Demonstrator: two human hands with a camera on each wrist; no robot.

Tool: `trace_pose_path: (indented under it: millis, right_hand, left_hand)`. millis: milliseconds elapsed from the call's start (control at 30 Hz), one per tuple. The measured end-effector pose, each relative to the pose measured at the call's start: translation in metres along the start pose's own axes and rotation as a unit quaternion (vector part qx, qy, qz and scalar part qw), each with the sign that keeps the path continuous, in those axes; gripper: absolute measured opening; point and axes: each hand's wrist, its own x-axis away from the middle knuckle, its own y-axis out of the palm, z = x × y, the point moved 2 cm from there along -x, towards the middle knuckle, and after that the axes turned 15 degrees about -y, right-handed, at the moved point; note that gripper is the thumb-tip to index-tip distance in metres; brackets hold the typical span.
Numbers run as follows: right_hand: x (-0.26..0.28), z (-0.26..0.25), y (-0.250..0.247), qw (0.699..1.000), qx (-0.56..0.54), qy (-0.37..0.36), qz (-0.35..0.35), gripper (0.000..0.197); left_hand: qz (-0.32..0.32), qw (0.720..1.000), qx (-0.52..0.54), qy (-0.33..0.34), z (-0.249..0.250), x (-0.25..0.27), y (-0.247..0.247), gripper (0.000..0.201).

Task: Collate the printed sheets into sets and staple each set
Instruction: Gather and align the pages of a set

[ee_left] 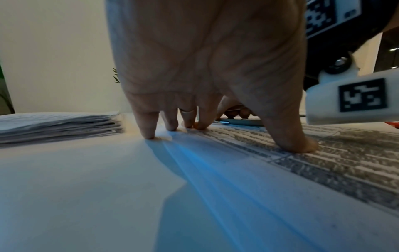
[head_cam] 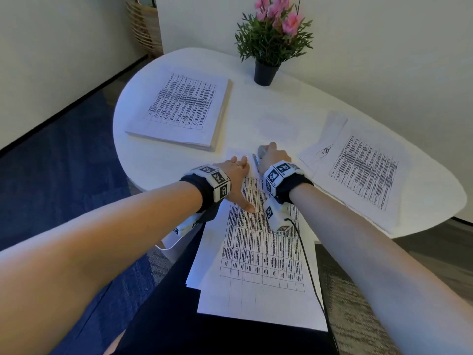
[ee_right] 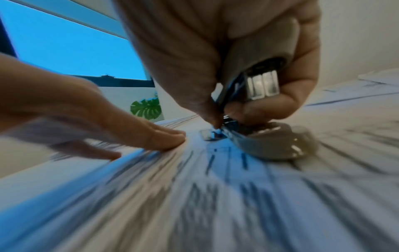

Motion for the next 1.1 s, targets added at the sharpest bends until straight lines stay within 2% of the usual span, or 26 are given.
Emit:
trace_pose_path:
  millis: [100, 200, 333, 500, 700, 867, 967, 1100]
  right_hand:
    - [-0.014, -0.006, -0.003, 1.000, -0.011, -0.023, -0.008, 0.047]
    - [-0.016, -0.007, 0.002, 0.998, 0.003, -0.066, -0.011, 0.040]
    - [-0.011, 0.002, 0.001, 0.996, 0.013, -0.088, -0.033, 0.037]
    - [-0.007, 0.007, 0.000, 0.991, 0.051, -0.119, -0.043, 0.036]
    - [-0.005, 0.000, -0.001, 0.990, 0.077, -0.115, -0.038, 0.036]
    - [-0.002, -0.012, 0.009, 0.997, 0.049, -0.059, 0.002, 0.037]
    - [-0.006, -0.017, 0.009, 0.999, 0.021, -0.037, 0.008, 0.035]
    - [-0.005, -0.017, 0.003, 0.990, 0.098, -0.100, 0.000, 0.037]
  left_hand:
    - [0.000, 1.000, 0.011, -0.003, -0.001, 0.000, 0.003, 0.126]
    - [-0.009, 0.999, 0.033, 0.001, -0.005, -0.004, 0.006, 0.127]
    - [-0.020, 0.999, 0.042, 0.020, -0.012, -0.007, 0.004, 0.128]
    - [0.005, 0.998, 0.061, -0.014, -0.013, -0.007, 0.004, 0.137]
    - [0.012, 0.997, 0.070, -0.021, -0.017, -0.014, 0.009, 0.144]
    - [0.011, 0.998, 0.052, -0.019, -0.015, -0.014, 0.007, 0.136]
    - [0.008, 0.999, 0.047, -0.025, -0.014, -0.015, 0.004, 0.138]
    - [-0.001, 0.998, 0.053, -0.032, -0.014, -0.015, 0.004, 0.145]
